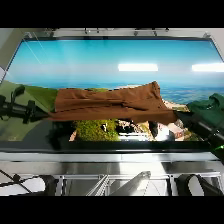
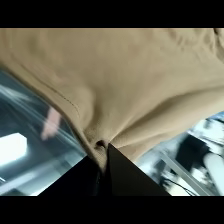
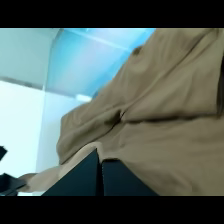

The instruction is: Fold the shirts.

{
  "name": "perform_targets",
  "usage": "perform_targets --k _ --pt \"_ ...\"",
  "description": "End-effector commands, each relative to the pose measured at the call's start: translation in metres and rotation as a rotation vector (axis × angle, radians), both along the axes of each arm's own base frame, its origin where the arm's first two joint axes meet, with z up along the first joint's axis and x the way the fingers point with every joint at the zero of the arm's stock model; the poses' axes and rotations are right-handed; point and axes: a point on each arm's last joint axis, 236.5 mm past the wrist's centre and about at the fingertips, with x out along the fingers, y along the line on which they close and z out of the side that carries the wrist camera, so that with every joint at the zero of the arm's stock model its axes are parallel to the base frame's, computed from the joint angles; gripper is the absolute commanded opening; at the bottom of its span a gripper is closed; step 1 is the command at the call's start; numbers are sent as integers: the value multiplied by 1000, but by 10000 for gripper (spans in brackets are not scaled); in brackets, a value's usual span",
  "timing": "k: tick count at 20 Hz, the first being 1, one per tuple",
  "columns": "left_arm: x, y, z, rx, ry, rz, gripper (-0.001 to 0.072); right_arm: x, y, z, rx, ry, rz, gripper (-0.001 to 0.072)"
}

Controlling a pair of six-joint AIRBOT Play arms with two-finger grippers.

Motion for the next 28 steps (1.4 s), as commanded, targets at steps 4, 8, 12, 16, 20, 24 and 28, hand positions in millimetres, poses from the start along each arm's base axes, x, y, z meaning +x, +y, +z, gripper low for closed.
perform_targets --k 4,8,12,16,20,24,28 --pt "77 1 6 73 -95 -41 24 88 4 -45 -162 45 30 20" --pt "113 1 -22 68 -77 -62 24 149 13 -71 -183 74 89 21" --pt "133 4 -50 44 0 -44 23 182 15 -92 -208 76 112 21" --pt "127 -11 -73 1 76 -119 15 199 5 -96 -238 74 81 21" --pt "124 -25 -90 -11 112 -147 16 205 1 -93 -253 65 69 22" --pt "127 -13 -78 -2 105 -105 482 198 8 -94 -273 61 126 370" --pt "123 22 -50 0 115 -4 708 170 -23 -95 -349 137 186 479"
